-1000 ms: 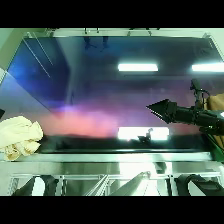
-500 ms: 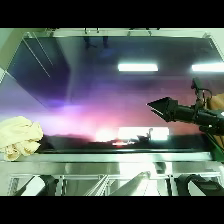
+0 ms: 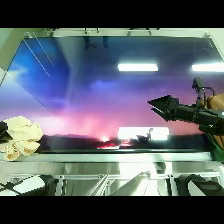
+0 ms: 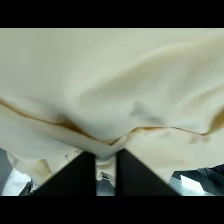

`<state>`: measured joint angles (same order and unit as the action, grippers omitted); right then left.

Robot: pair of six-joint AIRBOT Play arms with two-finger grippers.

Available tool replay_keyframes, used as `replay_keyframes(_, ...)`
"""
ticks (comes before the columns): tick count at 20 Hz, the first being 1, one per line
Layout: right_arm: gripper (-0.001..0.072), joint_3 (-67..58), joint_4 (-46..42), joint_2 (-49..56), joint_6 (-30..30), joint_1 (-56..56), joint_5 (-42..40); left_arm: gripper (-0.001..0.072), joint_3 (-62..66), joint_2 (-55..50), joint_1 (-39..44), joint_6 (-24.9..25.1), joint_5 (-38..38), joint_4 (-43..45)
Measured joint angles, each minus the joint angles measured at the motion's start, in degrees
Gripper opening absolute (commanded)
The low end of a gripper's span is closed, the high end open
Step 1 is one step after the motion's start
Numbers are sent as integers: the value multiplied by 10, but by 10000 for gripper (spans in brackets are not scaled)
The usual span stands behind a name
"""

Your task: Fold the shirts.

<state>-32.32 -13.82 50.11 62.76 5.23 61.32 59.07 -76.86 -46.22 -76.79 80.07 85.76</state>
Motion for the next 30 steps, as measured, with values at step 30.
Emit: replay_keyframes(30, 700, 0, -6, 0, -31, 24, 46, 287, 228, -20, 512, 131, 20, -493)
